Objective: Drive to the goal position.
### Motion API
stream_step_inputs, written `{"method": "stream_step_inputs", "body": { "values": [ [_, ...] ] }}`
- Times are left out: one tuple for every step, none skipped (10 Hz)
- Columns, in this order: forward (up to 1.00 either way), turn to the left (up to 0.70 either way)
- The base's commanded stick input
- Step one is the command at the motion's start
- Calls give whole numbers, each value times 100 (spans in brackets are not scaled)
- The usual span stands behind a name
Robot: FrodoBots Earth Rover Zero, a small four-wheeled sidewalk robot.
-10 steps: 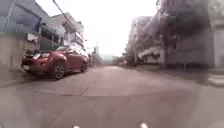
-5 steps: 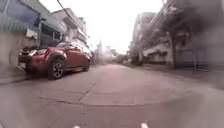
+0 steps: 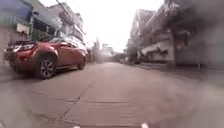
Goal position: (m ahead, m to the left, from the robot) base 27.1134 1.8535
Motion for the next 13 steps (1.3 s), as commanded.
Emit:
{"method": "stream_step_inputs", "body": {
  "values": [
    [100, 1],
    [100, 1],
    [100, 1],
    [100, 1],
    [100, 1],
    [100, 1],
    [100, 1],
    [100, 1],
    [100, 1],
    [100, 1],
    [100, 1],
    [100, 1],
    [100, 1]
  ]
}}
